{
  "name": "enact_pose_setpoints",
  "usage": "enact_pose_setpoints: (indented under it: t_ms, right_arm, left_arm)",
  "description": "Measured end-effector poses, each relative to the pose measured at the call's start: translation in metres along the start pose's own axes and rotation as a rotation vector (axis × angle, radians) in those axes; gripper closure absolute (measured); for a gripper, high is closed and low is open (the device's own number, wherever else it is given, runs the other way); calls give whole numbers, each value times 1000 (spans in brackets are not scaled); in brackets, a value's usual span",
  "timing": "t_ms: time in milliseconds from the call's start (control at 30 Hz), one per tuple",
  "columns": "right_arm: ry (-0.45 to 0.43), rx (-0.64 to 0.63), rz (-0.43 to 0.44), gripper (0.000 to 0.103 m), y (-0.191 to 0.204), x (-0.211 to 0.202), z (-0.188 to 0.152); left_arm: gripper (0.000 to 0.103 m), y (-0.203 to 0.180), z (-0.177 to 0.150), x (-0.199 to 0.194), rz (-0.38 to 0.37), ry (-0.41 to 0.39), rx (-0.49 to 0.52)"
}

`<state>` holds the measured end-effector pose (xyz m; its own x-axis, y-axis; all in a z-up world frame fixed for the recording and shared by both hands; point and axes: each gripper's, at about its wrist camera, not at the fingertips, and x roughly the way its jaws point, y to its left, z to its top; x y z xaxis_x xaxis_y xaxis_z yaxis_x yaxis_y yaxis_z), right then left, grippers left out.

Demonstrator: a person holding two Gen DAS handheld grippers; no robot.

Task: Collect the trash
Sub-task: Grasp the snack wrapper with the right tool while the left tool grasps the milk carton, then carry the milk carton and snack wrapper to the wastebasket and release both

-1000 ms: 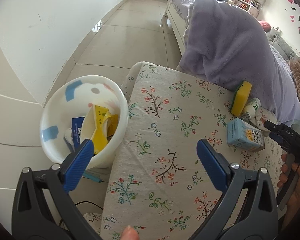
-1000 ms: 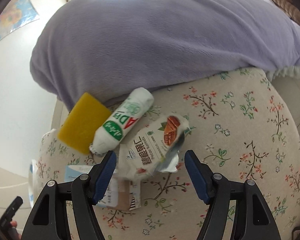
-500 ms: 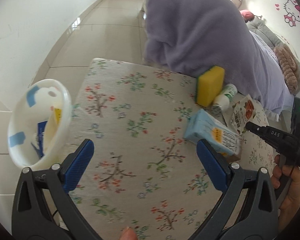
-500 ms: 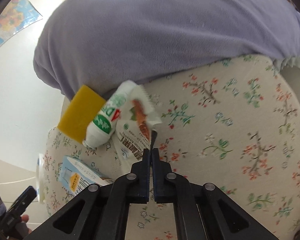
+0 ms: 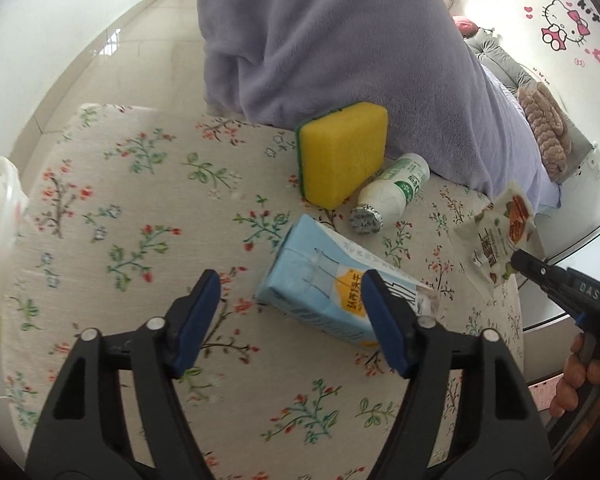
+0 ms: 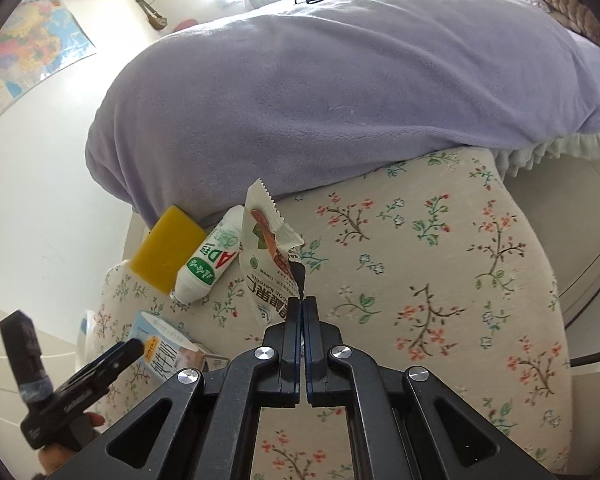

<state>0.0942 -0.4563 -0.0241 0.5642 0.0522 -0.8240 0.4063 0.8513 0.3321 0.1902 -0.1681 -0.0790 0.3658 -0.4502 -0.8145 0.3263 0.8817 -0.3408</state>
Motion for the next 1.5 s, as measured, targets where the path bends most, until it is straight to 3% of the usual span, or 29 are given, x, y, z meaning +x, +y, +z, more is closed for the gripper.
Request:
enact_pose_setpoints:
  t_ms: [100, 167, 267, 500, 867, 1000, 1067, 1133, 1500]
  right_arm:
    - [2, -3, -1, 101, 0, 0, -2]
    - [2, 0, 1, 101, -5, -2, -2]
    - [-3, -2, 5, 101, -9, -5, 0]
    - [0, -9, -1, 101, -14, -5, 0]
    - [-16, 10, 2, 101, -27, -12, 4]
    - [-14, 6, 5, 101, -25, -13, 4]
    - [-11, 4, 7, 101, -24, -13, 3]
    - [-10, 1, 8, 101, -21, -14, 3]
    - [-24, -50, 24, 101, 5, -22, 0]
  left_arm:
    - [39, 0, -1, 3, -15, 19, -47]
    - [38, 3, 0, 0, 16, 40, -120]
    - [21, -1, -1, -6, 83, 73, -193]
    - [20, -28, 6, -3, 171, 59, -271]
    - [20, -72, 0, 25, 382, 45, -218]
    - [22, -72, -17, 35, 400, 81, -188]
    - [38, -70, -23, 34, 405, 79, -170]
    - [43, -69, -29, 29, 408, 68, -140]
    - [47, -28, -39, -23, 347, 28, -81]
